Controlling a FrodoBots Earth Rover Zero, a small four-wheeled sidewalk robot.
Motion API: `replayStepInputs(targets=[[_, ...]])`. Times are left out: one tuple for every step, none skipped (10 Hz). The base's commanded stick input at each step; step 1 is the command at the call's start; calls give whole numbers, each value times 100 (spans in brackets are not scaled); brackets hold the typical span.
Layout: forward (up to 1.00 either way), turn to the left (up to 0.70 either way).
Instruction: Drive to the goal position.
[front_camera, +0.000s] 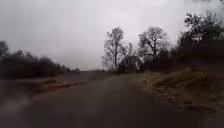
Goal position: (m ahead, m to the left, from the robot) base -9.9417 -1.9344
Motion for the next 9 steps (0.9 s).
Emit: replayStepInputs(targets=[[70, 0], [70, 0], [70, 0], [70, 0], [70, 0], [70, 0], [70, 0], [70, 0], [70, 0]])
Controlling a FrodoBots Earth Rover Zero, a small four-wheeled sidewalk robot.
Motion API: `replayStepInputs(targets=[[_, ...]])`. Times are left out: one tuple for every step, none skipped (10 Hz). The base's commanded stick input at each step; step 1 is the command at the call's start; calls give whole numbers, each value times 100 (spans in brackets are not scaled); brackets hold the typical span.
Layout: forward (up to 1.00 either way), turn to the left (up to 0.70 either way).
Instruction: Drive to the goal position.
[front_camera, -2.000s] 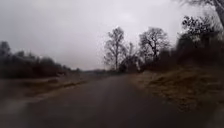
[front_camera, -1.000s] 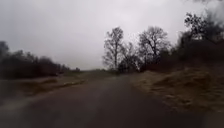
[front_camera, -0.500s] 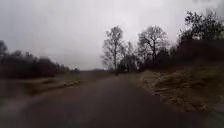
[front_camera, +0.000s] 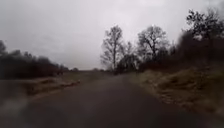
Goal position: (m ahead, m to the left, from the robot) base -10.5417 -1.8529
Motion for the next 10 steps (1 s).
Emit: replayStepInputs(targets=[[70, 0], [70, 0], [70, 0], [70, 0], [70, 0], [70, 0], [70, 0], [70, 0], [70, 0], [70, 0]])
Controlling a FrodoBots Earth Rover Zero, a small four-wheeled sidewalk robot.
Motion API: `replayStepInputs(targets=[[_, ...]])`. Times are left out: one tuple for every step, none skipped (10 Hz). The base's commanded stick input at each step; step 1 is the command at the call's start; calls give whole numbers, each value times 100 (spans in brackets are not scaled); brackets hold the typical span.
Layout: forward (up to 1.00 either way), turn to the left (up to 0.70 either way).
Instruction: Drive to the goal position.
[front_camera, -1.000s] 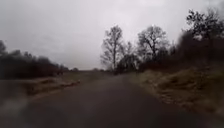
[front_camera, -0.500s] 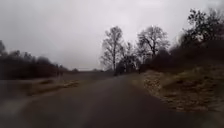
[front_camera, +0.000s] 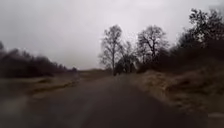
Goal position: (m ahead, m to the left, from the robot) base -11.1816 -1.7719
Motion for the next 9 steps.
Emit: replayStepInputs(targets=[[70, 0], [70, 0], [70, 0], [70, 0], [70, 0], [70, 0], [70, 0], [70, 0], [70, 0]])
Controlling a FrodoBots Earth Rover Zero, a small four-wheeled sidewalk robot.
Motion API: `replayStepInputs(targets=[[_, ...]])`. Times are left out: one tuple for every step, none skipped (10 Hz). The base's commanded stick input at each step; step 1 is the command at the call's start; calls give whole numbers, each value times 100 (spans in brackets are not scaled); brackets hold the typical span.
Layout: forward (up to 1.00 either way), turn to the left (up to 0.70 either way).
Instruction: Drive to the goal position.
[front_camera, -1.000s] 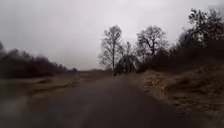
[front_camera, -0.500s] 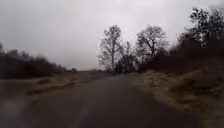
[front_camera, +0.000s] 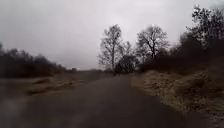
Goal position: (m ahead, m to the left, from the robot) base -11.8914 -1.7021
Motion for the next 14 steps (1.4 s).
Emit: replayStepInputs(targets=[[70, 0], [70, 0], [70, 0], [70, 0], [70, 0], [70, 0], [70, 0], [70, 0], [70, 0], [70, 0], [70, 0], [70, 0], [70, 0], [70, 0]])
